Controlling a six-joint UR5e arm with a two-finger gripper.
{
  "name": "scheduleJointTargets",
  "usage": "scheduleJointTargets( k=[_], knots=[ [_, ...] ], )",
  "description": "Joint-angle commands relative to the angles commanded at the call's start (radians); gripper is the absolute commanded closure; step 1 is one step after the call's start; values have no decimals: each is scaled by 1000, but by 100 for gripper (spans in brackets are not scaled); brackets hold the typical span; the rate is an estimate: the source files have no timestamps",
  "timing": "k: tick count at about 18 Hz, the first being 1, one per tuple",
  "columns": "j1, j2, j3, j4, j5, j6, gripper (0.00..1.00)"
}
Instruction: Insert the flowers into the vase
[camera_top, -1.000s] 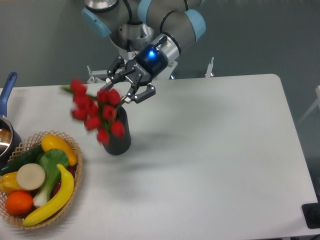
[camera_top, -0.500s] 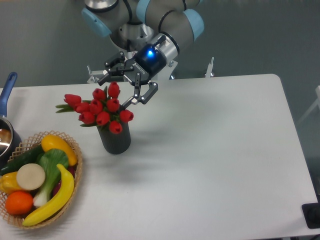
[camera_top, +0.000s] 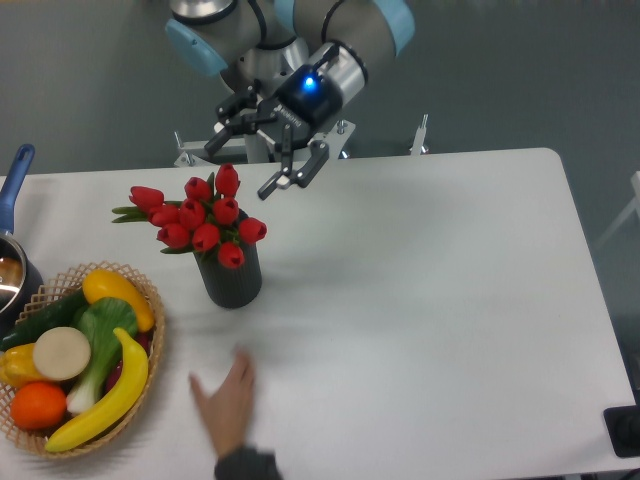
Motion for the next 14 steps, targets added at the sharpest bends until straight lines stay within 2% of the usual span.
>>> scheduleJointTargets(
  k=[5,10,12,14],
  knots=[
    [136,-24,72,1,9,8,0],
    [178,-237,202,8,21,12,0],
    [155,-342,279,11,72,12,0],
    [91,-425,365,12,182,11,0]
  ],
)
